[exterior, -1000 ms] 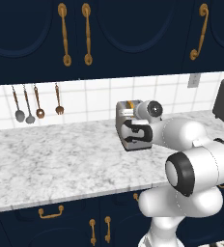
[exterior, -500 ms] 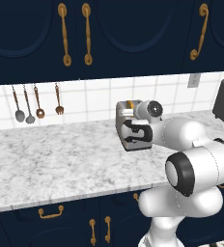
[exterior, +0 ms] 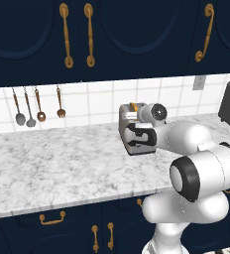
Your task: Start the toaster. Once the lever pops up, take the bread to the plate on the dining counter.
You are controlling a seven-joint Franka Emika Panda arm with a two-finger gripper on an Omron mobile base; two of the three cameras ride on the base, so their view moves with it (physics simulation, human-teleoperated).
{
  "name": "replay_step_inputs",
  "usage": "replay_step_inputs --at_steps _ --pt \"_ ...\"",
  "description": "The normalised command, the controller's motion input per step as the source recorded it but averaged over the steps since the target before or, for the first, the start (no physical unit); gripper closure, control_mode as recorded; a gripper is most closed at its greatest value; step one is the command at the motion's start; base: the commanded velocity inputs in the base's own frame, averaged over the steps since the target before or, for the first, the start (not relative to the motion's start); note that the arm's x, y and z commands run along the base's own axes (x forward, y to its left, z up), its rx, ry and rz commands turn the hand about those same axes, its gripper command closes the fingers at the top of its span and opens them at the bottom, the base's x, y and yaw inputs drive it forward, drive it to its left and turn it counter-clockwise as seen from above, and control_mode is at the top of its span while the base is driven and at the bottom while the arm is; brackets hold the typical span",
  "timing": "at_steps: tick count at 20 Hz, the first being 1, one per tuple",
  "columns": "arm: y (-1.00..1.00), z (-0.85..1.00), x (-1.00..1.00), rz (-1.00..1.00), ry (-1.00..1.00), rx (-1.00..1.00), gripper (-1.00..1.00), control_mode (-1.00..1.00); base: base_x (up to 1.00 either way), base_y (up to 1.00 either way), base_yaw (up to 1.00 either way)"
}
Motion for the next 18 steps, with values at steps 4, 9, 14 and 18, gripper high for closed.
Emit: replay_step_inputs --at_steps 4,9,14,18 --pt "0.0 0.0 0.0 0.0 0.0 0.0 -1.0 -1.0 0.0 0.0 0.0" --pt "0.0 0.0 0.0 0.0 0.0 0.0 -1.0 -1.0 0.0 0.0 0.0" --pt "0.0 0.0 0.0 0.0 0.0 0.0 -1.0 -1.0 0.0 0.0 0.0" --pt "0.0 0.0 0.0 0.0 0.0 0.0 -1.0 -1.0 0.0 0.0 0.0"
